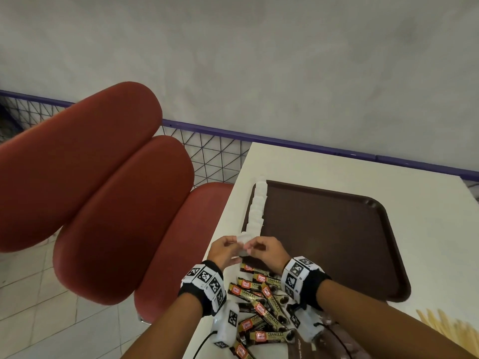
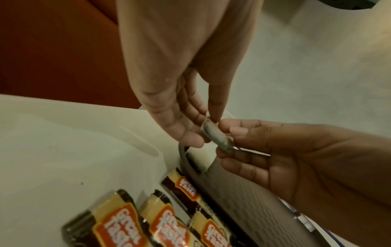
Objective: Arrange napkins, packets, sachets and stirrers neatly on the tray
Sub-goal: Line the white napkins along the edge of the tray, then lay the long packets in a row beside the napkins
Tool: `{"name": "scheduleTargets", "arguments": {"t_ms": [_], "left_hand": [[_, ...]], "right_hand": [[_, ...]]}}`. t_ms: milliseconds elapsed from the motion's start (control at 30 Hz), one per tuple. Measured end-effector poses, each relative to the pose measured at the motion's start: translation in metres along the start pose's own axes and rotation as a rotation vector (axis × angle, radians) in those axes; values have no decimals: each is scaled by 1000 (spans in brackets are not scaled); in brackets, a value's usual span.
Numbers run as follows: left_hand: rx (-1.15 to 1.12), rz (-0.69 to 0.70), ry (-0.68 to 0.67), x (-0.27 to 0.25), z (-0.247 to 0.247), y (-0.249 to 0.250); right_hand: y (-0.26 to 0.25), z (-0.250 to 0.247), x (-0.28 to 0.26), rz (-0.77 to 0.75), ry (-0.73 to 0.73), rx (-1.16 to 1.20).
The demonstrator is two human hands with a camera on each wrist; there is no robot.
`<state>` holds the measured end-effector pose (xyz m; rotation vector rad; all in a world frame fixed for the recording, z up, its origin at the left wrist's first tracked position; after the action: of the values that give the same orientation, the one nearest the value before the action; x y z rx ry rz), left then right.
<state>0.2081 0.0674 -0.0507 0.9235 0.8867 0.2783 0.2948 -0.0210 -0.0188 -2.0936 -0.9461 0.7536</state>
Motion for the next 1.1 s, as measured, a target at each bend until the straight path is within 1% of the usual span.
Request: {"name": "scheduleTargets", "arguments": {"t_ms": [100, 233, 300, 433, 567, 667, 800, 900, 1000, 1100], "left_hand": [[13, 6, -6, -1, 3, -1], [1, 30, 18, -3, -9, 4], [-8, 41, 39, -4, -19, 6], [-6, 46, 68, -7, -37, 7], [1, 37, 89, -10, -50, 3], [11, 31, 86, -15, -54, 0], [82, 14, 36, -19, -51, -5], [202, 8, -29, -22, -44, -7], [377, 14, -87, -26, -38, -10], [617, 54, -127, -26, -31, -13]], "right_hand": [[9, -13, 0, 53, 102, -5], [30, -25, 6, 202, 190, -29], [35, -24, 9, 251, 187, -82], [37, -12, 15, 283, 139, -186], [37, -2, 18, 287, 118, -299], [37, 3, 19, 291, 100, -341], [28, 3, 18, 219, 90, -400], [25, -4, 9, 186, 121, -408], [24, -15, -7, 149, 154, -376], [22, -21, -29, 66, 105, -438]]}}
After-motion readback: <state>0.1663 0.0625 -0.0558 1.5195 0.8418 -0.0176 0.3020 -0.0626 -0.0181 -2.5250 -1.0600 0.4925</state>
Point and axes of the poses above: each hand's wrist, its own x-axis towards the middle knuckle, its own z-axis out of the palm, y = z × x, the point moved 10 cm from there along x, towards the middle knuckle, and after that the axes turned 15 degrees about -x, right-handed, at the moved point
